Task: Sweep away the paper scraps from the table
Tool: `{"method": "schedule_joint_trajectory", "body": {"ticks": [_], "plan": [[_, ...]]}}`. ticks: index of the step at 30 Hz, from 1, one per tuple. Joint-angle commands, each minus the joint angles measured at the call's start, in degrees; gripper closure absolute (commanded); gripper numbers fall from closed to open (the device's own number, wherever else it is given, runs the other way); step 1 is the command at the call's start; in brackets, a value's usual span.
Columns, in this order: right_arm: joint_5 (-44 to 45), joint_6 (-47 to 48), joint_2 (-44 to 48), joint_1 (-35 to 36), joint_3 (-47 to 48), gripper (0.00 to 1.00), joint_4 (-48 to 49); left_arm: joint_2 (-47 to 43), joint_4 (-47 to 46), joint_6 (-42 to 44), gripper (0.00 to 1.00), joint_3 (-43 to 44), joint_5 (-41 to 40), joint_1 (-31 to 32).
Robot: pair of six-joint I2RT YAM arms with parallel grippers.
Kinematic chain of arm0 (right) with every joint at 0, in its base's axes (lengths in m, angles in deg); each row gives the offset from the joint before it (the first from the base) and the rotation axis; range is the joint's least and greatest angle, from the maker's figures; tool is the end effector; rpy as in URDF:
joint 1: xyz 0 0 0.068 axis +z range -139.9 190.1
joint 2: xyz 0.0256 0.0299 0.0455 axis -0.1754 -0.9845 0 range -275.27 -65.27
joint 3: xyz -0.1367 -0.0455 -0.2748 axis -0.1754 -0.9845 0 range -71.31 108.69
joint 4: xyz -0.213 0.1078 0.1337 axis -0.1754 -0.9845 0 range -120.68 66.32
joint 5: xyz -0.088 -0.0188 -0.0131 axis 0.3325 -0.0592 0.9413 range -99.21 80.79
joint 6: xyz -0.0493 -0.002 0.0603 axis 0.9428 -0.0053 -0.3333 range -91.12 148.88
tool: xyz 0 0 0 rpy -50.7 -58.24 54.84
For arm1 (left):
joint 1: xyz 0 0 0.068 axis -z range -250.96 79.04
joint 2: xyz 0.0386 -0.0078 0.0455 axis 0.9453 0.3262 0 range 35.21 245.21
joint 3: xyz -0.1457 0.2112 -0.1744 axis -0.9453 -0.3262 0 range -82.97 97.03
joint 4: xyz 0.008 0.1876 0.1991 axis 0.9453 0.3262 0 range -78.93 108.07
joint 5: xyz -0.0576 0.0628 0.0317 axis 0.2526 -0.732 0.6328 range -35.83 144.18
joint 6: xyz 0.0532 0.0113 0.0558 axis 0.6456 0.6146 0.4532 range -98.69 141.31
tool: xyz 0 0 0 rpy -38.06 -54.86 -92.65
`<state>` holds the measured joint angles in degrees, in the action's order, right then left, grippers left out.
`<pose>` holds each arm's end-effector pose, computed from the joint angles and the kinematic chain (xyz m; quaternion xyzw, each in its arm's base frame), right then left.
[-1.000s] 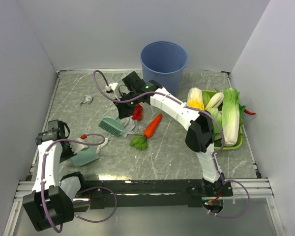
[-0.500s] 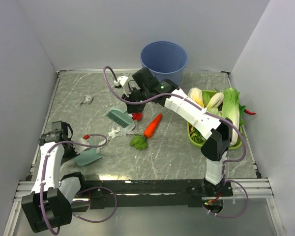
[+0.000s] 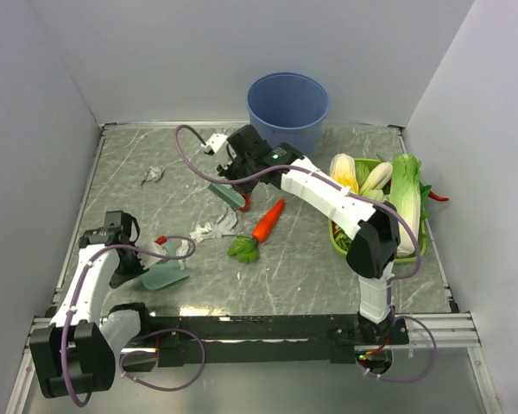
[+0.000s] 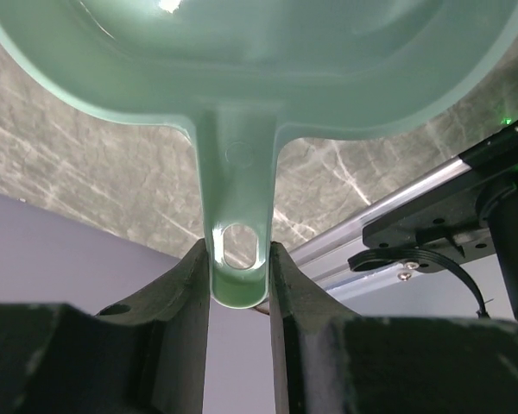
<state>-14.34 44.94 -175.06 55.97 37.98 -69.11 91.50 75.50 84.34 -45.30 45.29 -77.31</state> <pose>0.3289 0.3476 0.3551 -0.4908 0.7855 0.1364 0.3515 0.1307 0.0248 0.2009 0.4682 0.8781 0.0980 0.0058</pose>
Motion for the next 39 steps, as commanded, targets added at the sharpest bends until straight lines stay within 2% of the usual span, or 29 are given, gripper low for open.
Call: {"method": "schedule_joint_trajectory", "body": {"ticks": [1,7,11,16,21,24,25,28,32,36,39], "plan": [[2.9,-1.1,-3.6,1.4,1.0,1.00,1.3,1.4,-0.7,-2.2,0.99,0.3,-0.7,1.7],[-3.7,-6.6,-6.5,3.4,2.0,1.00,-0.3,2.3,-2.3,-3.7,0.99,0.7,-1.1,5.1],[-14.5,-11.7,-7.5,4.8,6.3,1.00,-0.5,5.2,-3.7,-7.4,0.99,1.6,-0.3,8.3],[-23.5,-17.8,-6.1,5.5,6.6,1.00,1.0,8.4,-5.8,-12.1,0.99,3.6,0.4,12.4],[-20.8,-15.0,-2.5,5.5,4.7,1.00,0.4,9.0,-6.7,-14.7,0.95,4.6,1.7,13.1],[-19.3,-13.2,-0.1,4.7,3.7,1.00,0.4,6.3,-9.0,-15.9,0.82,3.6,3.7,13.1],[-18.9,-12.5,0.4,4.3,3.6,1.00,0.3,4.5,-9.7,-16.0,0.75,2.6,6.0,13.1],[-17.7,-11.8,1.4,3.9,3.1,1.00,0.0,1.6,-13.7,-16.7,0.66,0.0,9.5,13.2],[-17.4,-11.4,1.9,3.4,2.8,1.00,-0.3,1.9,-16.3,-17.6,0.64,-1.9,12.0,13.1],[-16.3,-10.5,2.3,2.8,2.8,1.00,-0.3,4.3,-17.4,-19.2,0.66,-1.4,12.6,13.1],[-9.1,-8.7,3.1,2.1,2.9,1.00,0.7,5.9,-17.9,-20.7,0.73,-0.1,12.2,13.1]]}}
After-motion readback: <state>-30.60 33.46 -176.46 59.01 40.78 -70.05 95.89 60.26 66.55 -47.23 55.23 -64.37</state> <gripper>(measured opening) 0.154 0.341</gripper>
